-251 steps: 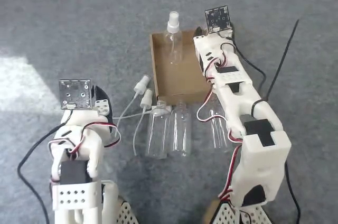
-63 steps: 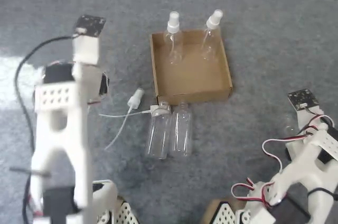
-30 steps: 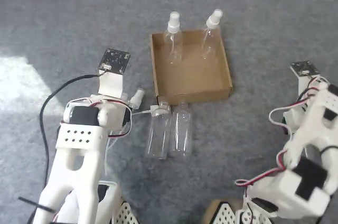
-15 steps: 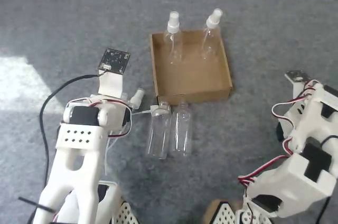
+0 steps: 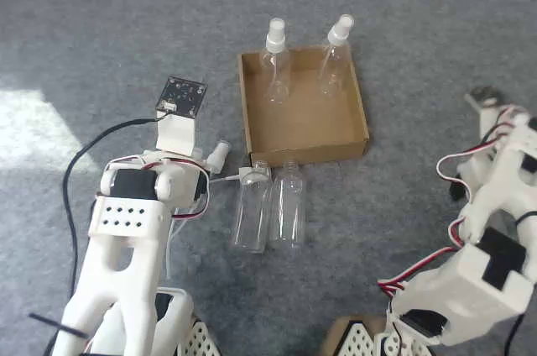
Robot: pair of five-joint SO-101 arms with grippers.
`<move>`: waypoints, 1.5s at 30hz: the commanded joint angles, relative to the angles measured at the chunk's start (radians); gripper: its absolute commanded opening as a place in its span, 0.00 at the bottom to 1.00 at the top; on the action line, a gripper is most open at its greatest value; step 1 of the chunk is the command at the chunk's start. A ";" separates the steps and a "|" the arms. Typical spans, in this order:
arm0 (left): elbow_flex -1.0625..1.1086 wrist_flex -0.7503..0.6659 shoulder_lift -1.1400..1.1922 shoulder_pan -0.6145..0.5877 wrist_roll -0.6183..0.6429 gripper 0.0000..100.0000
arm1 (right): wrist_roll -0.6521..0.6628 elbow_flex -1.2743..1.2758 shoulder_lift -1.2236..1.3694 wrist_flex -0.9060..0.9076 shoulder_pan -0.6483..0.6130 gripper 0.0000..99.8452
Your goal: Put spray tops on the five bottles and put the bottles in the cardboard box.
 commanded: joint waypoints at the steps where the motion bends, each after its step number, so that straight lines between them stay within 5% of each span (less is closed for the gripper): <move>1: -0.105 -0.012 -0.037 0.000 0.002 0.01 | -0.091 -0.081 -0.257 0.068 -0.117 0.00; 10: -0.298 0.080 -0.089 0.000 0.034 0.01 | -0.313 0.310 -0.700 -0.171 -0.647 0.00; 19: -0.314 0.003 -0.471 -0.071 0.074 0.01 | -0.427 0.336 -0.725 -0.260 -1.066 0.01; 25: -0.455 -0.015 -0.399 -0.164 0.181 0.01 | -0.420 0.430 -0.734 -0.406 -1.148 0.01; 34: -0.536 -0.100 -0.374 -0.163 0.463 0.01 | -0.488 0.769 -0.857 -0.895 -1.311 0.00; 45: -0.472 -0.206 -0.371 -0.031 0.552 0.01 | -0.493 0.934 -1.013 -0.957 -1.356 0.00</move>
